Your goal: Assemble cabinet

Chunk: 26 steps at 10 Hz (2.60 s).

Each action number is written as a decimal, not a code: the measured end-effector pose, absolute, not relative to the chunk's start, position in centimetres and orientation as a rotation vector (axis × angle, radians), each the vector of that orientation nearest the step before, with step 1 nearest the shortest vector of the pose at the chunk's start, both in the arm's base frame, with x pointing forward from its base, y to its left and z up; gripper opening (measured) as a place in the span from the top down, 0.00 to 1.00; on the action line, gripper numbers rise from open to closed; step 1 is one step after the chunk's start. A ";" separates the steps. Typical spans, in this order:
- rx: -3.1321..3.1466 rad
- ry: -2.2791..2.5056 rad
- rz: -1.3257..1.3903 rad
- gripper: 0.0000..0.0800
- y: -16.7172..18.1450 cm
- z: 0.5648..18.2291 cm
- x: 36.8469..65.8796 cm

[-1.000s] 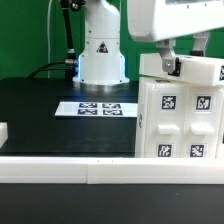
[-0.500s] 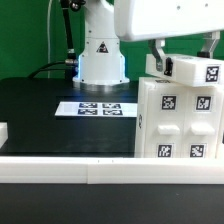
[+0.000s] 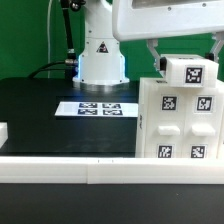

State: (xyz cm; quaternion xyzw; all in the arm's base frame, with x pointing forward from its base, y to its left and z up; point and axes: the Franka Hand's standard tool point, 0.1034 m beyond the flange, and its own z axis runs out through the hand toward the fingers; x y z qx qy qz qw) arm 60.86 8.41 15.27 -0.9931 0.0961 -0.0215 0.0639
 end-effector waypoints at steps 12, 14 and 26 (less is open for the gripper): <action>-2.345 1.737 -0.102 0.30 8.6 15.2 61.4; -2.161 1.930 -0.071 0.30 8.7 15.2 61.5; -1.446 2.438 0.078 0.09 9.4 15.5 61.8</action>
Offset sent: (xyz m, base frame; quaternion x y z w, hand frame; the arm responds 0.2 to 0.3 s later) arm 0.0000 0.0000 0.0000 0.0000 0.0000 0.1296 0.9916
